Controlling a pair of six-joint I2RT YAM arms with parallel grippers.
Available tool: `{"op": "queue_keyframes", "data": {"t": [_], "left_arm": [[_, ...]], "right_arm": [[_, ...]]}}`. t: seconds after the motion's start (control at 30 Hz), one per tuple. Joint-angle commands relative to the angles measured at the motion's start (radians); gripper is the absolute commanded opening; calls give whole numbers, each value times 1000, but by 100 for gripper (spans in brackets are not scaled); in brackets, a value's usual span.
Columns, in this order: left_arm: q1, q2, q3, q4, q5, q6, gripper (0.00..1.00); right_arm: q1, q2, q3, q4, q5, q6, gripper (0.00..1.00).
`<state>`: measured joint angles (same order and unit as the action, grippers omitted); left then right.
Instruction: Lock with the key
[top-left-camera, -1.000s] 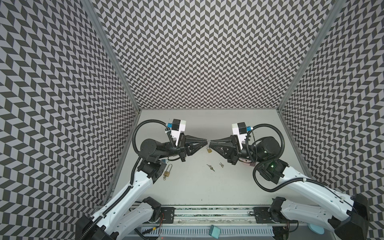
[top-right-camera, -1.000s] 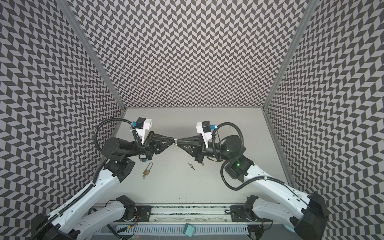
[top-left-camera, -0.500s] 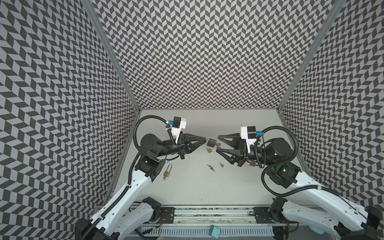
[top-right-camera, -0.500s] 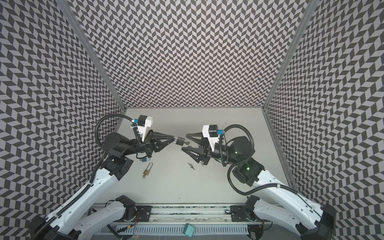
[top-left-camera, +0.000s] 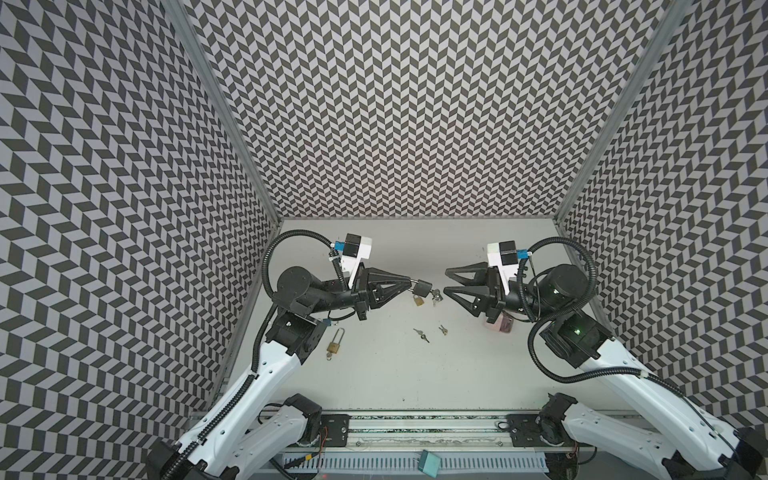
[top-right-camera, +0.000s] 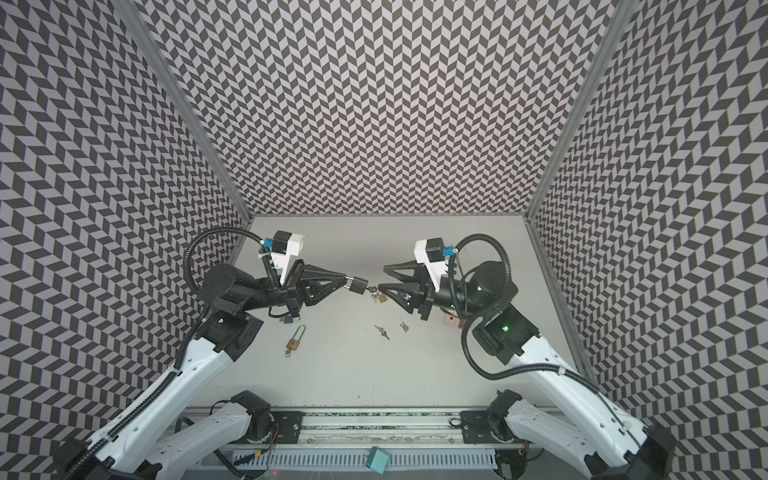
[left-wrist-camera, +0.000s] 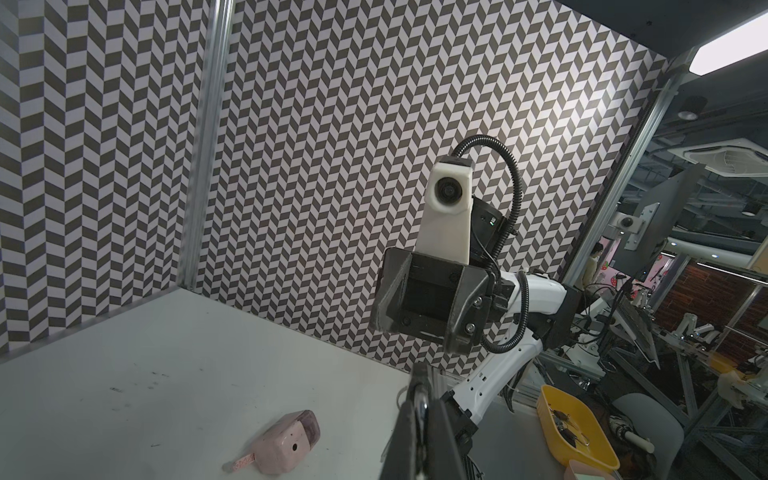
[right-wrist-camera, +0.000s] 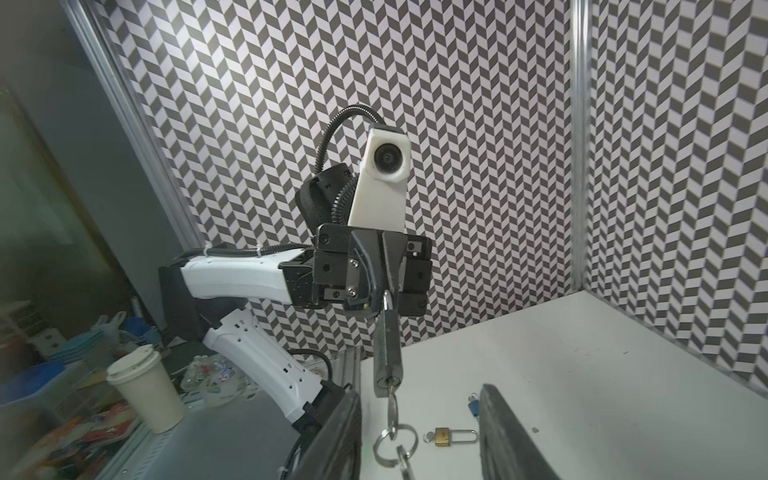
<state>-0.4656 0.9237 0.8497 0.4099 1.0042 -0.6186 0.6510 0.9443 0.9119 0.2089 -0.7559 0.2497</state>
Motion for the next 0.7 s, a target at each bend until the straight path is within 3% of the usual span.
{"op": "queue_keyframes", "data": {"t": [0.0, 0.67], "left_arm": [[4, -17, 32, 20, 19, 3, 0], [1, -1, 28, 59, 32, -17, 0]], "right_arm": [[-4, 17, 15, 93, -121, 70, 44], [-2, 90, 40, 110, -170, 106, 25]]}}
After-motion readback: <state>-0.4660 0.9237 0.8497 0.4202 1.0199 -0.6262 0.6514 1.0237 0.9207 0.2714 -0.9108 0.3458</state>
